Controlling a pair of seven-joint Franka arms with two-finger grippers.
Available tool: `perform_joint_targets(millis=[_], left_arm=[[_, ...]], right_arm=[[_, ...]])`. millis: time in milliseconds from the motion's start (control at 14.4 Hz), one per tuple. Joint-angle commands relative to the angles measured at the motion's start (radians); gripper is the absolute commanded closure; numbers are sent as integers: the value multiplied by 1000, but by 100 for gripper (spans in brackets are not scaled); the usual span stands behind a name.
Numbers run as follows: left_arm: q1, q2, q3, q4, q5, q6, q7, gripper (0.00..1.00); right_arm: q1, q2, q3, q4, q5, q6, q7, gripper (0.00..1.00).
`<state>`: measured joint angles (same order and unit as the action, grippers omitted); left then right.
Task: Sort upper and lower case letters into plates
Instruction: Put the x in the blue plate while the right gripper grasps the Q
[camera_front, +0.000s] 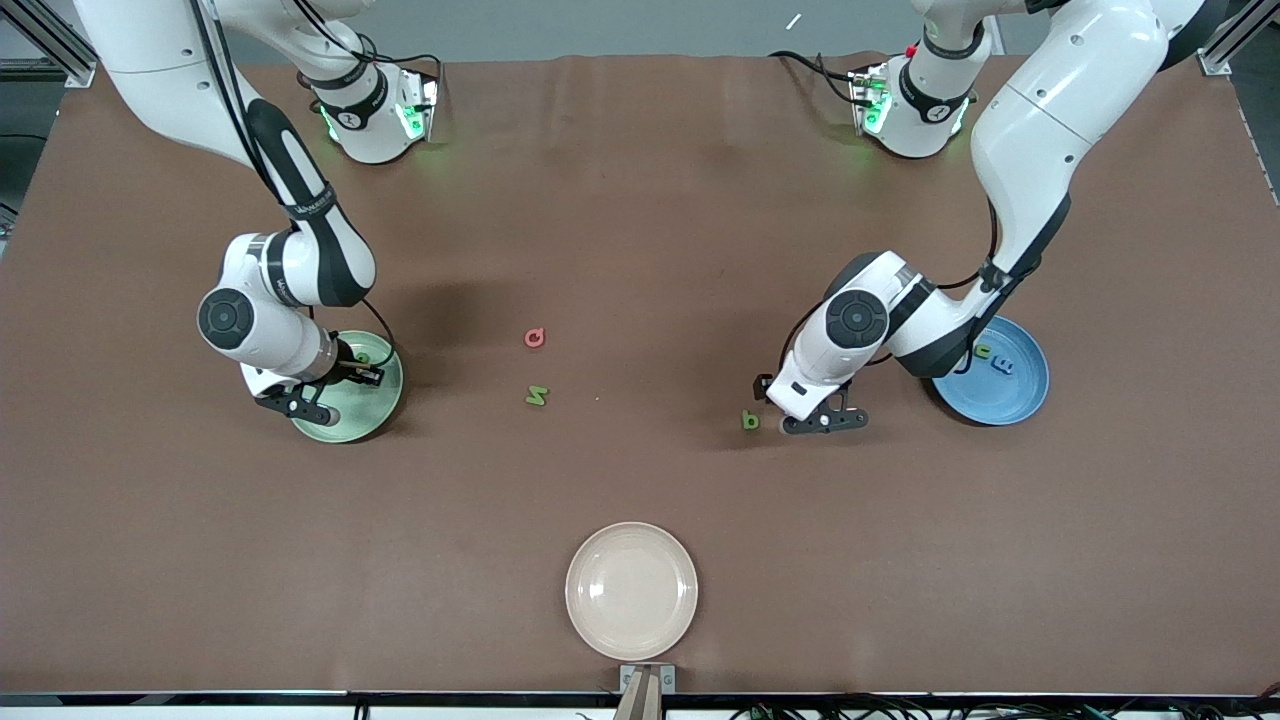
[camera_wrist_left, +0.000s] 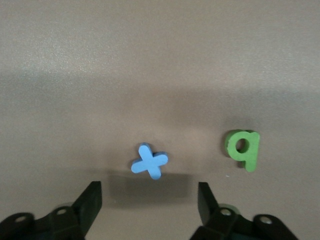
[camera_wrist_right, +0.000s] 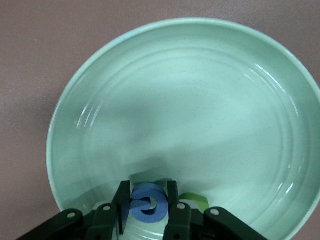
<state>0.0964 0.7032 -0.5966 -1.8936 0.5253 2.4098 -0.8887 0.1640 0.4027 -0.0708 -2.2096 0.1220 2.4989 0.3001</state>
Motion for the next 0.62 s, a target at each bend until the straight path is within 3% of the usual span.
perform_joint_targets(millis=[0, 139, 208, 347, 554], left_arm=[[-6, 24, 3, 28, 27, -11, -24, 26], [-6, 32, 3, 33, 44, -11, -26, 34], [-6, 35, 3, 39, 48, -11, -27, 37], [-6, 47, 3, 57, 50, -11, -27, 42], [-6, 53, 3, 62, 61, -9, -27, 49]], right_arm=[[5, -4, 3, -8, 11, 9, -7, 93], [5, -5, 3, -7, 11, 8, -7, 90], [5, -5, 3, -4, 11, 5, -7, 71], [6, -8, 3, -1, 11, -3, -7, 0], [12, -39, 3, 28, 11, -67, 7, 0]])
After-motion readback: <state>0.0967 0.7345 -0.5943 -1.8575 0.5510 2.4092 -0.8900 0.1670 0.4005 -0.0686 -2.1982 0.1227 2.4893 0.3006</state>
